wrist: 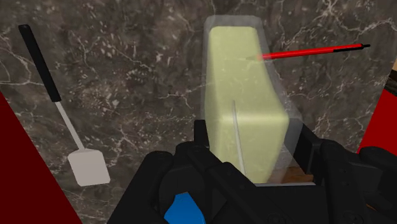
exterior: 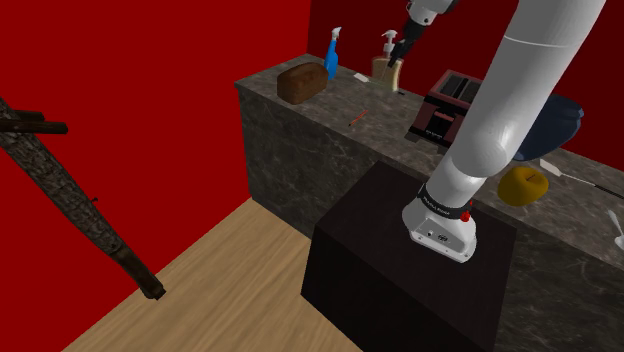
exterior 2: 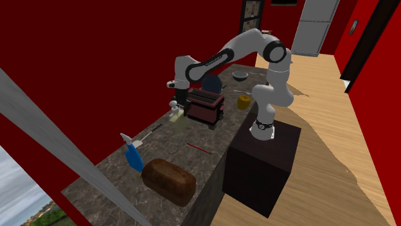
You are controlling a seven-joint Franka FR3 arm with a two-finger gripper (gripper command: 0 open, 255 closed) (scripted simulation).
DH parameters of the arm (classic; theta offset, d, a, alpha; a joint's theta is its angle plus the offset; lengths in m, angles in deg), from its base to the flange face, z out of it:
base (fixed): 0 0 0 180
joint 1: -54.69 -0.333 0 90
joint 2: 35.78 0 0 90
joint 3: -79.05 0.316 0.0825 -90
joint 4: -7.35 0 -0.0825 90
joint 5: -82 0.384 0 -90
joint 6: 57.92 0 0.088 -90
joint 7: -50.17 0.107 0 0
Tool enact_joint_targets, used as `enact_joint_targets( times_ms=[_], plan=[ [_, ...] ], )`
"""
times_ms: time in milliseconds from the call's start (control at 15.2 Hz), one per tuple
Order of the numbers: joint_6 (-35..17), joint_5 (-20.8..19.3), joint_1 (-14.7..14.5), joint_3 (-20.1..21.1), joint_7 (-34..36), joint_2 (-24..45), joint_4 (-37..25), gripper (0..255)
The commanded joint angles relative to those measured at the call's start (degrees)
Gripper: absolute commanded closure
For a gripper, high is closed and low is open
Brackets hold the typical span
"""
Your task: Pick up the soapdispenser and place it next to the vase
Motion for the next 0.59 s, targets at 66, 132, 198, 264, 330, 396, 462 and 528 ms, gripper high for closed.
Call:
enact_joint_targets(
  times_ms=[66, 132, 198, 264, 330, 396, 462, 528],
  plan=[
    [1.72, -1.74, -0.4, -0.36, 1.4, -1.43, -1.09, 255],
    [2.33, -2.24, -0.51, -0.44, 1.84, -1.84, -1.53, 255],
    [2.95, -2.73, -0.61, -0.51, 2.26, -2.23, -1.98, 255],
    [3.57, -3.19, -0.7, -0.57, 2.67, -2.6, -2.45, 255],
    [4.2, -3.64, -0.78, -0.62, 3.07, -2.96, -2.93, 255],
    [4.84, -4.06, -0.85, -0.67, 3.45, -3.31, -3.42, 255],
    [5.49, -4.46, -0.92, -0.7, 3.82, -3.63, -3.93, 255],
    [6.14, -4.84, -0.98, -0.73, 4.18, -3.94, -4.45, 255]
  ],
)
